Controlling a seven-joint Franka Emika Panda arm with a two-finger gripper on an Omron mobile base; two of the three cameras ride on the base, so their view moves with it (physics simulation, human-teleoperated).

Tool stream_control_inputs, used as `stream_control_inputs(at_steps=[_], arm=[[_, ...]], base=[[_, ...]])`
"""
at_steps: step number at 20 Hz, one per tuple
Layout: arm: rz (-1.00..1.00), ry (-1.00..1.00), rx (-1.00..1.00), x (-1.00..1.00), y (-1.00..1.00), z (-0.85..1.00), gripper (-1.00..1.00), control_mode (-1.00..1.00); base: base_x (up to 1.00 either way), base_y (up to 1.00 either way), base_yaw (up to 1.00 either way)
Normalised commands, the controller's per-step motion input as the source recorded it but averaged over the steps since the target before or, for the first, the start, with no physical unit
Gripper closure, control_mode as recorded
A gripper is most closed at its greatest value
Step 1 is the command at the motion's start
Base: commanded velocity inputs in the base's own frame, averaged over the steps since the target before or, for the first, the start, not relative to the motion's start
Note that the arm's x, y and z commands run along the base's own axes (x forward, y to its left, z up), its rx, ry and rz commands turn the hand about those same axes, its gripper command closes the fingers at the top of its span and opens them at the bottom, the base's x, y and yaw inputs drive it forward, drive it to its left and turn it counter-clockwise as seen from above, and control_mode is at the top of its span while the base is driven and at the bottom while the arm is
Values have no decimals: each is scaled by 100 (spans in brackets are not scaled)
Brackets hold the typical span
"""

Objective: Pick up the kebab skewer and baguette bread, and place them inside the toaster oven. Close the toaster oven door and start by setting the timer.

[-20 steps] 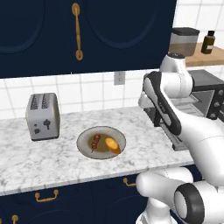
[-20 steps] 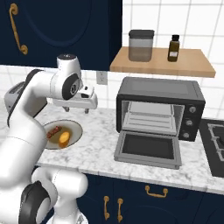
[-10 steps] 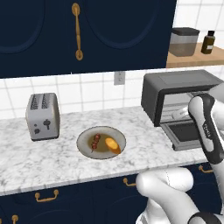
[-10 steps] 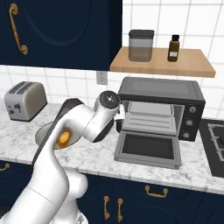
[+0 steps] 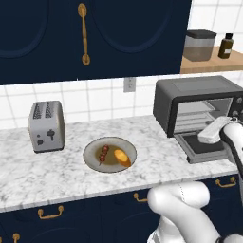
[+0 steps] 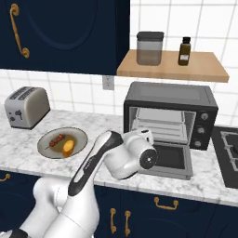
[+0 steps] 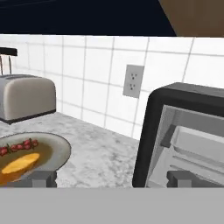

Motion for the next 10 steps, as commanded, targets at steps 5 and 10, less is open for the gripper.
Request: stream_control_inputs(at_steps=[5, 10], arm=[[0, -6, 12, 69, -7, 18, -100, -100], [0, 0, 8, 34, -72, 2, -100, -100]], base=[[0, 0, 0], [0, 0, 0]])
